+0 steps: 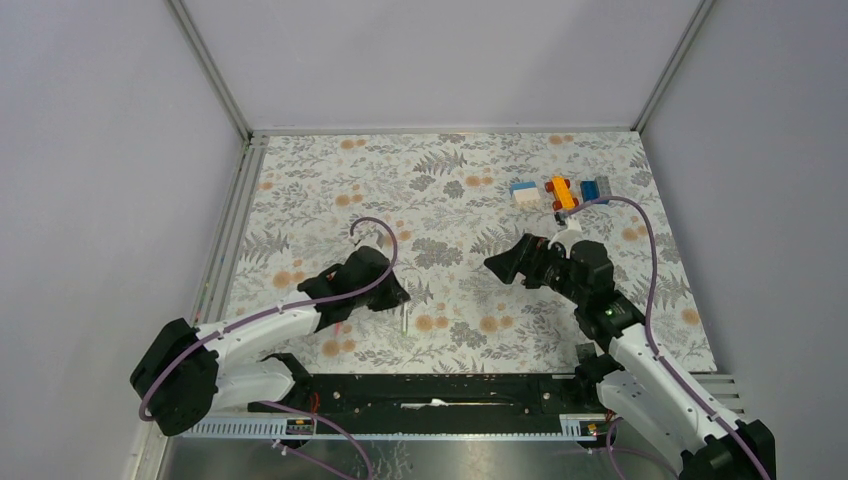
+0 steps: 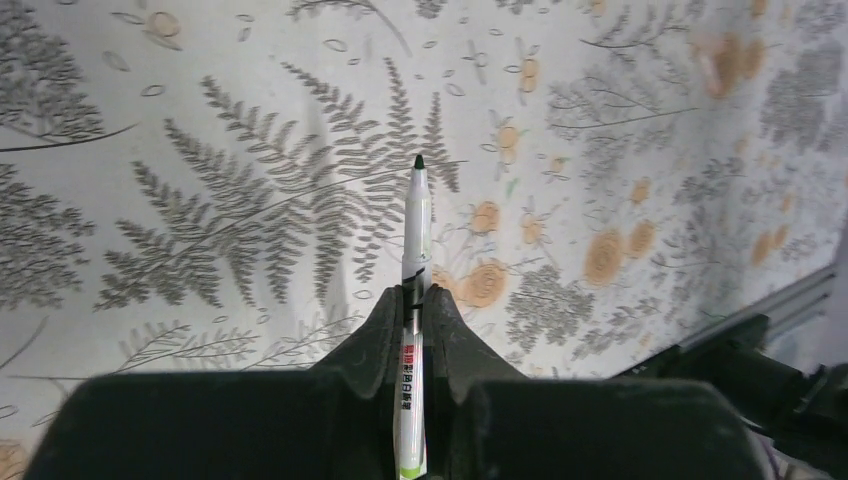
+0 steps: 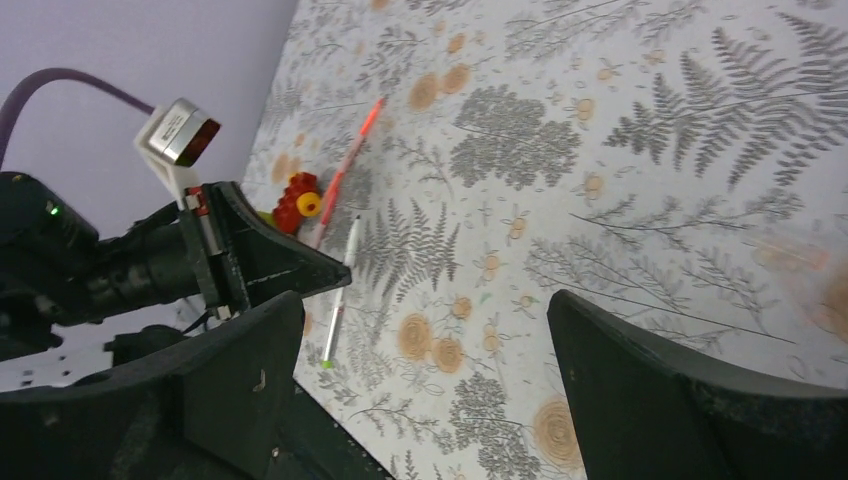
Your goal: Insert the pens into the pen caps
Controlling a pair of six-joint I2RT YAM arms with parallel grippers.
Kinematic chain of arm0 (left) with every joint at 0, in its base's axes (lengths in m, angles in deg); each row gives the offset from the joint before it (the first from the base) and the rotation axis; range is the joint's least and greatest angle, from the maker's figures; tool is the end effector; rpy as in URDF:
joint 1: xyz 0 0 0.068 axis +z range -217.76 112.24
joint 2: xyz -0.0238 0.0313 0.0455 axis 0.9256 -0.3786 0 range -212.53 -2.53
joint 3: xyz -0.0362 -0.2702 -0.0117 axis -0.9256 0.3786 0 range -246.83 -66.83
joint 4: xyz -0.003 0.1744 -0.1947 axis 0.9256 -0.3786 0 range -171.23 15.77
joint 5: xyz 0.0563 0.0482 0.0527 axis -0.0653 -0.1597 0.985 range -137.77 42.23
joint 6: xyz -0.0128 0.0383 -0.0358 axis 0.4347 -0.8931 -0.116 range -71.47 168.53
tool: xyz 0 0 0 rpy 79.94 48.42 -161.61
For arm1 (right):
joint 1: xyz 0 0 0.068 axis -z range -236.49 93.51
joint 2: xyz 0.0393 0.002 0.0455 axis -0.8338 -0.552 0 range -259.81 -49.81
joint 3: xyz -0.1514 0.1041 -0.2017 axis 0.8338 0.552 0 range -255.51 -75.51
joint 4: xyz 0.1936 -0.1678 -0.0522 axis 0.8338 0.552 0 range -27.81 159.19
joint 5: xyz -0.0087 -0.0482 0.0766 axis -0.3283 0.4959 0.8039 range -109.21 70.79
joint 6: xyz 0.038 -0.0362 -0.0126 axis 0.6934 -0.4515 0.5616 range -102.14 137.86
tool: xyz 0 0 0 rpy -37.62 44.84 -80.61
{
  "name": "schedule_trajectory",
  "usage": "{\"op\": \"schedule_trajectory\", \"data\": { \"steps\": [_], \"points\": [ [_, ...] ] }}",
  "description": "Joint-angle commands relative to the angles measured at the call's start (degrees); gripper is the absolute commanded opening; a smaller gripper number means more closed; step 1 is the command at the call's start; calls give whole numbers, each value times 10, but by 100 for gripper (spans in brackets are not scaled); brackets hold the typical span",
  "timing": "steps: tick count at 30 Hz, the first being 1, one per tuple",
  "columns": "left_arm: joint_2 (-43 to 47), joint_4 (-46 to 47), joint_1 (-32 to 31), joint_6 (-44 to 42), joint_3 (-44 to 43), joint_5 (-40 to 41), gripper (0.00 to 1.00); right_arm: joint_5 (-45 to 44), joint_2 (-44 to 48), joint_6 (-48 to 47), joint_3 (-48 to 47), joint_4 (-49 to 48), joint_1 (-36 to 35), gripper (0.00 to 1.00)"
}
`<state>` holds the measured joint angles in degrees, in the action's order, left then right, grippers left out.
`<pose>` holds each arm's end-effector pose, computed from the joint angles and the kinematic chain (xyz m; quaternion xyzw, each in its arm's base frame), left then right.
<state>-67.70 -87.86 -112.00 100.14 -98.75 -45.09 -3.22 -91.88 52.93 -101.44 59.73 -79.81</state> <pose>0.1600 -0.1535 0.1890 -0.0683 0.9273 -0.2582 0.2623 0.1625 0.0808 0.2543 -0.0058 0.7833 0.3938 0.4809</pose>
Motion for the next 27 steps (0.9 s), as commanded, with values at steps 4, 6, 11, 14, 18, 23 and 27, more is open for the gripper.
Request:
{"op": "schedule_trajectory", "data": {
  "steps": [4, 6, 11, 14, 18, 23, 27],
  "points": [
    [8, 133, -3, 13, -38, -79, 0, 109, -7, 68, 36, -112, -3, 99],
    [5, 164, -3, 12, -42, -98, 0, 123, -9, 71, 40, -119, -3, 99],
    [-8, 189, -5, 6, -73, -120, 0, 177, -25, 84, 49, -161, -3, 95],
    [-21, 212, -4, 3, -91, -151, 0, 194, -35, 91, 56, -184, -3, 91],
    [-32, 255, -5, 6, -100, -192, 0, 203, -43, 121, 74, -240, -4, 83],
    [-39, 289, -10, 6, -106, -206, 0, 217, -60, 146, 78, -292, -3, 76],
    [-46, 309, -12, 12, -110, -206, 0, 237, -78, 162, 79, -336, -4, 75]
  ]
}}
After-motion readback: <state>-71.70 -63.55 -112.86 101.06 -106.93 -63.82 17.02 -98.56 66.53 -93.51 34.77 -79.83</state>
